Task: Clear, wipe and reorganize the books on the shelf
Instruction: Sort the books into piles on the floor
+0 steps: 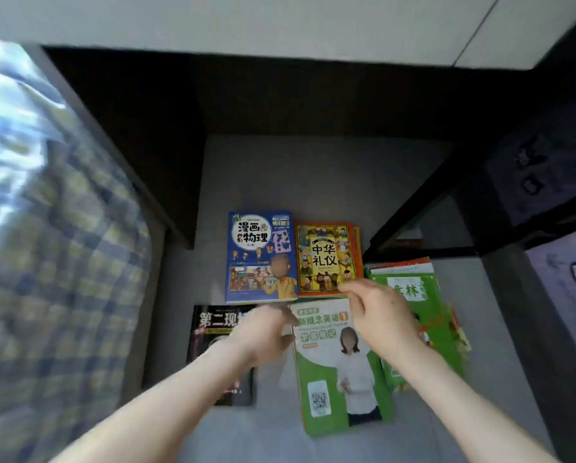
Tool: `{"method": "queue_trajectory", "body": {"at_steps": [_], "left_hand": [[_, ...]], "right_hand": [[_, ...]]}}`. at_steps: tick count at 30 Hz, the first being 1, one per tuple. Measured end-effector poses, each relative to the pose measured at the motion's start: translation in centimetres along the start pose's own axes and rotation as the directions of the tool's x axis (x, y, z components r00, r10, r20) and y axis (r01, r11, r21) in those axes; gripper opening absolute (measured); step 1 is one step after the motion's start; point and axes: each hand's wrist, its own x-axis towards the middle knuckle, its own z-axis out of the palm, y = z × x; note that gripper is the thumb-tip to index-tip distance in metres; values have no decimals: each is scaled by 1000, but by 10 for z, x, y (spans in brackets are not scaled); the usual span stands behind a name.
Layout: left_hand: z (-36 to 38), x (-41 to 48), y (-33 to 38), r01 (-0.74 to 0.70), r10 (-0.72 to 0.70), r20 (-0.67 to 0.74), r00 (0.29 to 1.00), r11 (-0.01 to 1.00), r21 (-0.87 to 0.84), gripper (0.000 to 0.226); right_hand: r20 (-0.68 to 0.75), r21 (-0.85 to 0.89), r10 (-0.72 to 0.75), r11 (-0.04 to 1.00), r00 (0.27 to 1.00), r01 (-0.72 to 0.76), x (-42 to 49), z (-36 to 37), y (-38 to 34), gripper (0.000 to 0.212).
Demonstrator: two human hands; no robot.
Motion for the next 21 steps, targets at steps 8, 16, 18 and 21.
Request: {"method": "queue_trajectory", "body": {"at_steps": [8, 16, 18, 21], "left_hand": [[-176, -135, 86, 132, -153, -234, 960, 986, -106, 24], [-341, -230, 189, 150, -392, -523, 757, 883, -444, 15], [-366, -240, 202, 115, -496, -520, 696, 791, -601, 14], [-400, -245, 211, -61, -620, -383, 685, 475, -878, 24]], "right_hand": [[-85, 117, -33, 992, 996, 42, -97, -207, -93, 29], [-241, 259, -58, 958, 969, 122, -147, -403, -147, 23], [-265, 285, -42, 951, 963, 120, -151, -433, -153, 22], [-305, 310, 4, 946, 952, 96, -142, -461, -158, 23]]}}
